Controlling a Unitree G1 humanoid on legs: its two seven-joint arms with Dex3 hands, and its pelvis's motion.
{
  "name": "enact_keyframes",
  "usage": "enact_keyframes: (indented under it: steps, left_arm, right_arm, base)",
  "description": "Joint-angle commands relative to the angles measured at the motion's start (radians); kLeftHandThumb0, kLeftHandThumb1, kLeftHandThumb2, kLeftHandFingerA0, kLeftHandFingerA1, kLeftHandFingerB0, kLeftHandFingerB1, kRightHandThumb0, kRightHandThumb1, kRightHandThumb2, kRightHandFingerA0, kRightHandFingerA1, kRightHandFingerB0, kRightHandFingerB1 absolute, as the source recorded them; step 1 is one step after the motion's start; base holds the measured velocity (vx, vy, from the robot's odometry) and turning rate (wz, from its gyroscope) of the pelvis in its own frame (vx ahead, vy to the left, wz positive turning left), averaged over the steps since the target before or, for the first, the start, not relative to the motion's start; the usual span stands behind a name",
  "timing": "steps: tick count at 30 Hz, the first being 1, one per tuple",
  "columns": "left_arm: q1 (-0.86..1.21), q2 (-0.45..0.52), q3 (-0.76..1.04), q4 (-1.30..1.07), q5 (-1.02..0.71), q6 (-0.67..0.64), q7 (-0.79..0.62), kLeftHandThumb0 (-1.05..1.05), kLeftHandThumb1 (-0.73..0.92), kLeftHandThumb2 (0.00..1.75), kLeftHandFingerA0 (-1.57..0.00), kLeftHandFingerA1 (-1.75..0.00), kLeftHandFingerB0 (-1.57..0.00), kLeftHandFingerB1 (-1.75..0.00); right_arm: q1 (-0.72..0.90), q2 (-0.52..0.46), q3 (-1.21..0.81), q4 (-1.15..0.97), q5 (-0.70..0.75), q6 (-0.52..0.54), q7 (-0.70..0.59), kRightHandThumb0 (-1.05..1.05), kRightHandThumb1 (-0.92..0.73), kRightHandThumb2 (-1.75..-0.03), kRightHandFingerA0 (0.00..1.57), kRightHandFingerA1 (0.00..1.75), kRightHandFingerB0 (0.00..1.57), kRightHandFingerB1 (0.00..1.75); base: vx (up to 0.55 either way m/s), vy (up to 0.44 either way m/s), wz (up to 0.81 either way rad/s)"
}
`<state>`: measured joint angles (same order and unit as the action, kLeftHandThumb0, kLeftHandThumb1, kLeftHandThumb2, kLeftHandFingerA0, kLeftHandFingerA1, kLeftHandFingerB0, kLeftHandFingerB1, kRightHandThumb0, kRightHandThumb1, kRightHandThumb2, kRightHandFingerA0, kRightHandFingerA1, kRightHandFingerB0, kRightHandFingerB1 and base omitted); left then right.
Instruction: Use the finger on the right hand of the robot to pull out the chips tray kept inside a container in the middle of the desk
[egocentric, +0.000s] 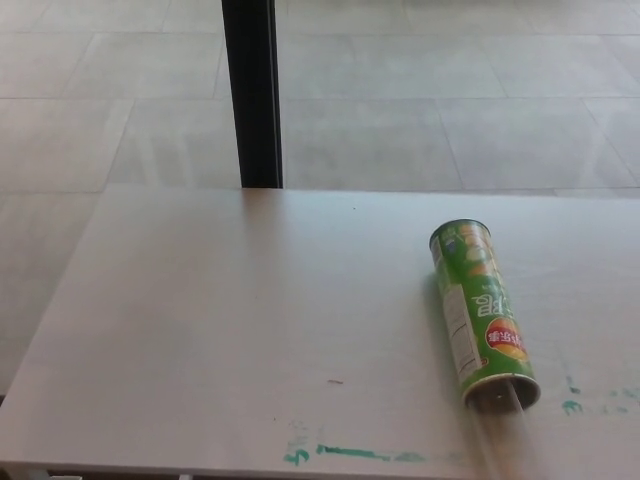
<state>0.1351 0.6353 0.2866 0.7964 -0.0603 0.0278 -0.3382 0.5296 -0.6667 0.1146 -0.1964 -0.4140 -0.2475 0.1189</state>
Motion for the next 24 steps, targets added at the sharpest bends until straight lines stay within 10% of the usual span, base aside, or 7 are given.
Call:
enact_keyframes:
  steps: [1, 7, 9, 10, 24]
  left_arm:
    - [0.000, 0.023, 0.010, 0.008, -0.003, 0.010, -0.001, -0.20, 0.64, 0.60, -0.59, -0.72, -0.52, -0.60]
    - [0.006, 0.016, 0.009, 0.004, -0.002, 0.002, 0.004, -0.20, 0.61, 0.61, -0.60, -0.72, -0.53, -0.61]
    - [0.015, 0.011, 0.001, 0.000, 0.005, -0.005, 0.005, -0.20, 0.62, 0.61, -0.61, -0.72, -0.54, -0.61]
    - [0.015, 0.007, 0.003, 0.002, 0.001, -0.003, 0.002, -0.20, 0.63, 0.61, -0.60, -0.72, -0.53, -0.61]
    - [0.022, 0.006, 0.002, -0.025, -0.004, 0.022, -0.001, -0.20, 0.64, 0.59, -0.58, -0.70, -0.54, -0.60]
  right_arm:
    - [0.045, 0.001, -0.027, -0.028, 0.039, 0.002, 0.054, -0.34, -0.56, -0.57, 0.83, 1.22, 0.47, 0.51]
    - [0.046, 0.045, -0.049, -0.045, 0.038, 0.005, 0.031, -0.30, -0.54, -0.57, 0.86, 1.27, 0.35, 0.40]
    - [0.039, 0.047, -0.068, -0.053, 0.051, 0.009, 0.045, -0.39, -0.54, -0.81, 0.82, 1.19, 0.00, 0.07]
    - [0.029, 0.066, -0.088, -0.068, 0.077, 0.014, 0.039, -0.26, -0.56, -0.57, 0.91, 1.18, 0.00, 0.17]
    - [-0.010, 0.166, -0.345, -0.207, 0.220, 0.077, 0.069, -0.27, -0.53, -0.56, 0.93, 1.09, 0.00, 0.00]
  base:
    - [0.00, 0.000, 0.00]
    - [0.00, 0.000, 0.00]
    - [0.00, 0.000, 0.00]
    - [0.00, 0.000, 0.00]
    - [0.00, 0.000, 0.00]
